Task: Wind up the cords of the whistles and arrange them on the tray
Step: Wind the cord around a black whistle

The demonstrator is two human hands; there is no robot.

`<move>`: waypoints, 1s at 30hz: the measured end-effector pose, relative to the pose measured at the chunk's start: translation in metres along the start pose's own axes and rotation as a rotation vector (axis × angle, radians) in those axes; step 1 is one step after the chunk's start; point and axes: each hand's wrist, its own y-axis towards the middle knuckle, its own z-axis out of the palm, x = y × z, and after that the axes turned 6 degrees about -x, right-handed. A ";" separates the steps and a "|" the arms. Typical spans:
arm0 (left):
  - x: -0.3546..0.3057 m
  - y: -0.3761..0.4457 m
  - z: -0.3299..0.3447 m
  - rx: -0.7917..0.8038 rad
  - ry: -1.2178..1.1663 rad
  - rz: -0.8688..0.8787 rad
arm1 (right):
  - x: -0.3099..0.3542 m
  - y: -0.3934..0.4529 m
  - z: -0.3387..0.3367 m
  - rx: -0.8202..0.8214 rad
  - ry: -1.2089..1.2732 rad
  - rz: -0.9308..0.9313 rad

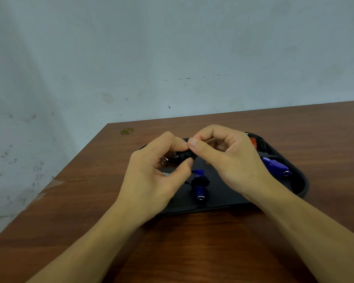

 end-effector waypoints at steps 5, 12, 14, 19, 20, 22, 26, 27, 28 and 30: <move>0.002 -0.003 0.003 -0.023 -0.154 -0.109 | -0.002 0.001 0.001 -0.025 0.102 0.101; 0.000 -0.002 0.008 -0.079 -0.105 -0.105 | -0.002 -0.001 0.003 -0.062 0.125 0.127; 0.001 -0.002 0.007 -0.088 -0.089 -0.114 | 0.000 -0.002 0.004 -0.094 0.021 0.050; 0.000 -0.002 0.007 -0.094 -0.224 -0.217 | 0.001 -0.005 0.006 -0.088 -0.043 -0.028; 0.000 -0.002 0.007 -0.092 -0.253 -0.232 | 0.001 -0.005 0.005 -0.084 -0.014 -0.009; 0.001 -0.001 0.008 -0.089 -0.311 -0.262 | 0.000 -0.004 0.004 -0.075 0.056 0.045; 0.003 0.001 0.009 -0.115 -0.374 -0.340 | 0.000 -0.002 0.003 -0.062 0.114 0.118; 0.004 0.001 0.009 -0.118 -0.365 -0.345 | -0.001 -0.002 0.002 -0.059 0.093 0.115; 0.004 0.001 0.010 -0.119 -0.345 -0.342 | -0.001 -0.002 0.002 -0.053 0.069 0.111; 0.004 0.000 0.011 -0.123 -0.312 -0.341 | -0.001 -0.002 0.002 -0.044 0.060 0.121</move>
